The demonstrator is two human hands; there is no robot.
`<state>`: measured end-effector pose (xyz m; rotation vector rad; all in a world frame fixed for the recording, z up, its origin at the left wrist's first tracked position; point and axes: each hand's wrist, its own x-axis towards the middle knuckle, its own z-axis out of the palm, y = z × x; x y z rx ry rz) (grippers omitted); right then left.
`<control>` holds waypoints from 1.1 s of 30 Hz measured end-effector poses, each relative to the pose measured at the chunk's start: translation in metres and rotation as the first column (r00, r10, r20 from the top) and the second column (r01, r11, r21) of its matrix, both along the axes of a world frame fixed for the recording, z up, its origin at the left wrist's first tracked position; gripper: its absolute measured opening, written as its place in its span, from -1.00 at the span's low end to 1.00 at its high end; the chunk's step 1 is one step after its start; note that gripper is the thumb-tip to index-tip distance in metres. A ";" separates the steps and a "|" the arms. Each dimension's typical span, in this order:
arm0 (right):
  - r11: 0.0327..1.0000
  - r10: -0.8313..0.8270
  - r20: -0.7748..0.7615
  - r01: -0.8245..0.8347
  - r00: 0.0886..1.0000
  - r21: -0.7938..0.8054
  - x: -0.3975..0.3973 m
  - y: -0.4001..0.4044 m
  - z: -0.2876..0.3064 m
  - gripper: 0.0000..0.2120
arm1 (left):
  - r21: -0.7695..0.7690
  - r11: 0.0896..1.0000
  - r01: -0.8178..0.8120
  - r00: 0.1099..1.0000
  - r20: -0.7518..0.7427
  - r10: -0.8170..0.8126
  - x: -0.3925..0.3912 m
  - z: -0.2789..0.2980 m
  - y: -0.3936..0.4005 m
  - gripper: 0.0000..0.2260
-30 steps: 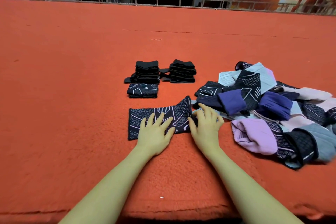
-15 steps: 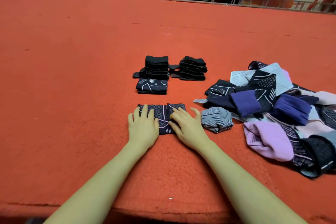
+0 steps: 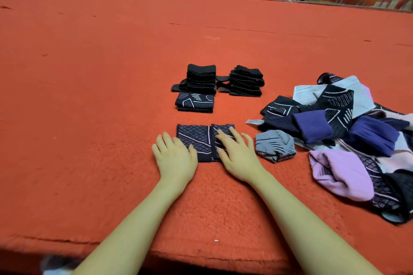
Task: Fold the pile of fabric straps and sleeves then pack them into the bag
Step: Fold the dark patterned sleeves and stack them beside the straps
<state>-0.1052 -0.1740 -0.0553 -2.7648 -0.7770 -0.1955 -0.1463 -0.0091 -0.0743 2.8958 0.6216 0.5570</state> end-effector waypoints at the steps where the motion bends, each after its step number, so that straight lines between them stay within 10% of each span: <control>1: 0.998 -0.028 0.004 0.029 1.000 -0.062 -0.001 0.001 0.000 -0.36 | -0.028 1.000 0.015 1.000 0.019 -0.014 0.000 -0.001 0.002 -0.63; 10: 0.980 -0.099 -0.026 0.093 0.995 -0.178 0.002 0.010 -0.004 -0.48 | 0.026 0.988 0.149 0.949 0.277 -0.150 0.002 -0.002 0.005 -0.52; 19: 0.989 -0.142 0.135 0.133 0.981 0.069 -0.004 0.007 -0.004 -0.34 | -0.154 0.902 0.403 0.752 0.617 -0.230 0.009 0.037 -0.016 -0.61; 24: 0.857 -0.296 0.135 0.200 0.946 0.476 -0.010 0.001 0.001 -0.45 | -0.694 0.359 0.624 0.781 0.565 -0.266 0.020 0.054 -0.055 -0.73; 28: 0.817 -0.447 0.212 0.300 0.869 0.492 -0.010 0.000 -0.003 -0.58 | -0.559 0.527 0.640 0.768 0.480 -0.424 0.029 0.036 -0.051 -0.74; 33: 0.850 -0.468 0.240 0.359 0.850 0.386 -0.008 -0.003 -0.013 -0.63 | -0.217 0.807 0.550 0.780 -0.212 -0.589 0.034 0.031 -0.036 -0.56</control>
